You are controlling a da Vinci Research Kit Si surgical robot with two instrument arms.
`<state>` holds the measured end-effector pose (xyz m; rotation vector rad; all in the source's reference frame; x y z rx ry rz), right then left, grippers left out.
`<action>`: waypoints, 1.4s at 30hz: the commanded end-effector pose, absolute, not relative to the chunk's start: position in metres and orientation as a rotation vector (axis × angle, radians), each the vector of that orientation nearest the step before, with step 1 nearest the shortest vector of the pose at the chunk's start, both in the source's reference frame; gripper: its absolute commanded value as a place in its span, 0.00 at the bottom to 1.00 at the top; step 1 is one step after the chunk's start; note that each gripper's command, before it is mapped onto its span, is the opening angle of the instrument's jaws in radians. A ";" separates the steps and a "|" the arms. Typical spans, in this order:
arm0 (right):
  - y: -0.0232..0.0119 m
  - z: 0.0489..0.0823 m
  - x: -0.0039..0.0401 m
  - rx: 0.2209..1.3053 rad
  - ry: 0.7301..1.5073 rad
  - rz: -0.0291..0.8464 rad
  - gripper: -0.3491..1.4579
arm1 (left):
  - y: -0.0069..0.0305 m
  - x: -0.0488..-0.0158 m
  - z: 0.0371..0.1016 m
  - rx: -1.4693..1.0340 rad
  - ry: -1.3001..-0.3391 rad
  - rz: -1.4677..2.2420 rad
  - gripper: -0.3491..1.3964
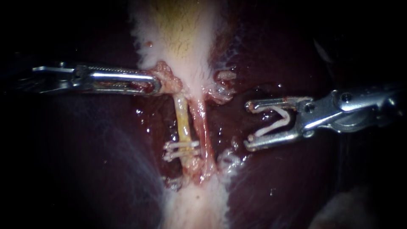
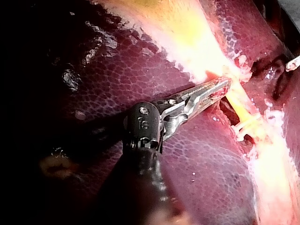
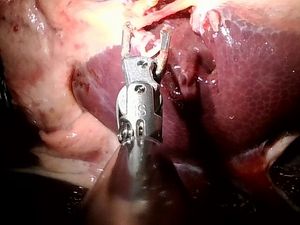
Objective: Clipping third clip left tube
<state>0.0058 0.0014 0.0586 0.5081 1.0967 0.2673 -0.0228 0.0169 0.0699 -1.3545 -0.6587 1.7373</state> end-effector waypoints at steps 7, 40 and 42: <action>0.0014 0.0587 0.0058 0.508 1.097 0.268 0.47 | 0.0178 -0.0205 0.0678 -1.352 -0.674 1.732 0.00; 0.0003 0.0602 0.0174 0.648 1.073 0.354 0.47 | 0.0183 -0.0170 0.0611 -1.385 -0.629 1.693 0.00; 0.0000 0.0606 0.0184 0.653 1.074 0.349 0.47 | 0.0182 -0.0171 0.0611 -1.386 -0.632 1.694 0.00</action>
